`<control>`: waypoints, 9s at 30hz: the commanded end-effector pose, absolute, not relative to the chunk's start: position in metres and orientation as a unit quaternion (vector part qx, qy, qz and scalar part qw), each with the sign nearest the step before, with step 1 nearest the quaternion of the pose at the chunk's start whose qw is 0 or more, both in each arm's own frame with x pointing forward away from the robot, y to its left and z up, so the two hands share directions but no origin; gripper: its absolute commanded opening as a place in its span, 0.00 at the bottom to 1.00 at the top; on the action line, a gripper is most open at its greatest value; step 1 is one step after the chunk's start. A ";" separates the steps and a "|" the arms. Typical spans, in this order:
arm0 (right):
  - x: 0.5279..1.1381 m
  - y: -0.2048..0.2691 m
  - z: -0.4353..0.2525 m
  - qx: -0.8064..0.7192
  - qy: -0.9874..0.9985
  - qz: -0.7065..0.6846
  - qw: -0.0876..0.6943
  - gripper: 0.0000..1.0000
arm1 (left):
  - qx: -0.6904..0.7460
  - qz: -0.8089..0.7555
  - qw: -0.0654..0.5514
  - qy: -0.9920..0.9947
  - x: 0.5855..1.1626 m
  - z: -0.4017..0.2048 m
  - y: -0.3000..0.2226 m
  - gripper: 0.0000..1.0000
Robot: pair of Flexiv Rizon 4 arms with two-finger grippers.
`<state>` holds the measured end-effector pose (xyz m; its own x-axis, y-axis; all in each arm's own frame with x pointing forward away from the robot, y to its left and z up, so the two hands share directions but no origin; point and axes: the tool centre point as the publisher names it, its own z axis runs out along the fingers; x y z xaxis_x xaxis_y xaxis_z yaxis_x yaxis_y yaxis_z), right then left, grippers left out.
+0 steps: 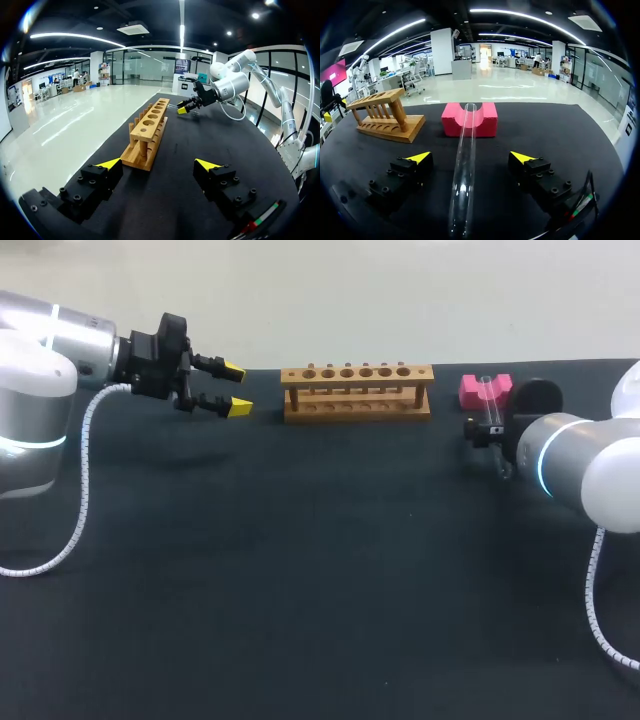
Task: Grasp the test tube, adjust it, and insert it.
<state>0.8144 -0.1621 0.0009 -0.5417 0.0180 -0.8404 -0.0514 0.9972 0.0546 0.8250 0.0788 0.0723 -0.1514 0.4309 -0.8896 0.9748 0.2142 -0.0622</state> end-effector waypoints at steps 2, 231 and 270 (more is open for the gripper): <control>0.812 -0.164 -0.005 -0.019 0.790 0.067 0.610 0.98 | 0.521 -0.347 0.393 0.673 0.824 0.071 0.079 1.00; 0.825 0.031 0.033 0.000 0.912 0.156 0.380 0.00 | 0.521 -0.347 0.393 0.673 0.824 0.071 0.079 1.00; 0.800 0.028 0.076 0.065 0.885 0.141 0.439 0.00 | 0.521 -0.347 0.393 0.673 0.824 0.071 0.079 1.00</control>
